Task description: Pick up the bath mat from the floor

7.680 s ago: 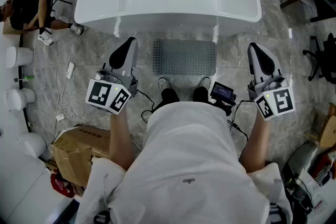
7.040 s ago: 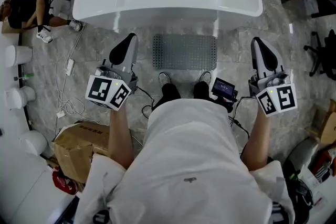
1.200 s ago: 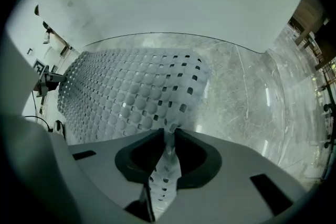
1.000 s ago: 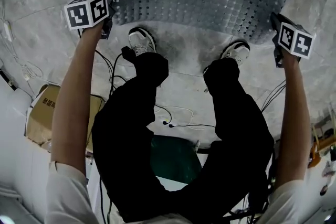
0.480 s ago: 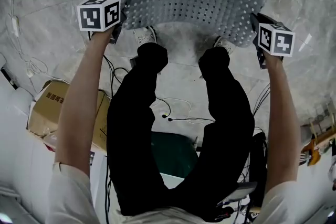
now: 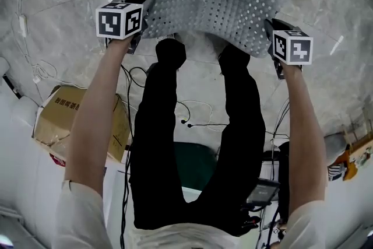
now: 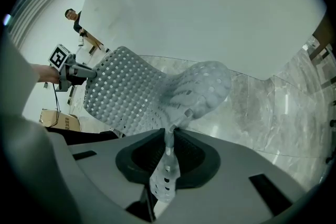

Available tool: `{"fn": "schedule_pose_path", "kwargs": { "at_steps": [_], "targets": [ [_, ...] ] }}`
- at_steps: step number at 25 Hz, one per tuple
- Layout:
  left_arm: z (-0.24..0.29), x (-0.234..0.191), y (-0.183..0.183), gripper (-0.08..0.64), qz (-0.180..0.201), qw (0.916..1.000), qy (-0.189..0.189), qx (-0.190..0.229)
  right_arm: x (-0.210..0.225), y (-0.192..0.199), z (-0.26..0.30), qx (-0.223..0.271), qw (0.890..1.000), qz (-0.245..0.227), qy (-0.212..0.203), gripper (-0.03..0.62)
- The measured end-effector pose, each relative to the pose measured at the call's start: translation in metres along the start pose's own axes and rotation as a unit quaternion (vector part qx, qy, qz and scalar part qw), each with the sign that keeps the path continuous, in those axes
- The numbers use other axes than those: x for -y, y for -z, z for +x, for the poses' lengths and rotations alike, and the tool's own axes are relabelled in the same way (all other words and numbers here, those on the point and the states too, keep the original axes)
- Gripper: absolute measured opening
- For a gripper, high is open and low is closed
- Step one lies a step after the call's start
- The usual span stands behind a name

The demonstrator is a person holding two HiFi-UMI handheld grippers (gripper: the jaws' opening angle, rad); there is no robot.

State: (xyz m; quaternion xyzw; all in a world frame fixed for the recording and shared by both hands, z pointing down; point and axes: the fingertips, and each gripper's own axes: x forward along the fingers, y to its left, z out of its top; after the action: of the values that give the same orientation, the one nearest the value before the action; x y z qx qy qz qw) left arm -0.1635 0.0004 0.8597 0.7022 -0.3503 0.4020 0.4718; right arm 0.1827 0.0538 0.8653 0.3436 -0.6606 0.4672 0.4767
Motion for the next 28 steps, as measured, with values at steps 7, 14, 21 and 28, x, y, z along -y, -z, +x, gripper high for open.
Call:
{"fn": "schedule_pose_path", "kwargs": {
  "at_steps": [7,14,21,28],
  "targets": [
    [-0.055,0.029,0.009,0.065,-0.015,0.9998,0.012,0.006,-0.007,0.011,-0.059,-0.003,1.000,-0.001,0.011,0.054],
    [-0.091,0.070,0.011,0.066,-0.065,0.9974,0.022,0.021,-0.025,0.010,-0.111,0.007,1.000,-0.015,-0.001,0.054],
    [-0.126,0.076,0.019,0.066,-0.081,0.9963,0.021,0.022,-0.053,0.006,-0.134,0.006,0.999,-0.033,0.001,0.052],
    [-0.173,0.098,0.005,0.066,-0.088,0.9955,0.016,0.030,-0.060,0.001,-0.196,0.019,0.999,-0.042,0.013,0.052]
  ]
}}
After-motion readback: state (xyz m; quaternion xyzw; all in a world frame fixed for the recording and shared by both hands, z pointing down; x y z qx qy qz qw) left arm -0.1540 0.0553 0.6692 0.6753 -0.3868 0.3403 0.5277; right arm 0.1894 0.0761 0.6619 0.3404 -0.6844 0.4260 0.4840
